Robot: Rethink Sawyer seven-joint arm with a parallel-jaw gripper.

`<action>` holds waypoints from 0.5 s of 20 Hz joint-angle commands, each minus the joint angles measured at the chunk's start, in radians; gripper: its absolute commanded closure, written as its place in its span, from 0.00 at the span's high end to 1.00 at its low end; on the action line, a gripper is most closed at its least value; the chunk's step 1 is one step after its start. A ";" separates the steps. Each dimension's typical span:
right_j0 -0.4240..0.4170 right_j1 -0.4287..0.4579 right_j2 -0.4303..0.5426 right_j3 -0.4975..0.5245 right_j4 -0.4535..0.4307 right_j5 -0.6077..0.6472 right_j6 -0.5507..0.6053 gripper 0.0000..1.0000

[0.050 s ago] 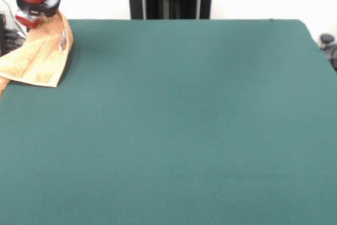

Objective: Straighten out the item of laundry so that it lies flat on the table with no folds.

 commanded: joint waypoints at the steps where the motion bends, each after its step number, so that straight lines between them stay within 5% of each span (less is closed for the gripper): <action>1: 0.037 0.008 0.074 -0.061 0.040 0.029 0.086 1.00; 10: 0.030 -0.012 0.084 -0.045 0.031 0.019 0.076 1.00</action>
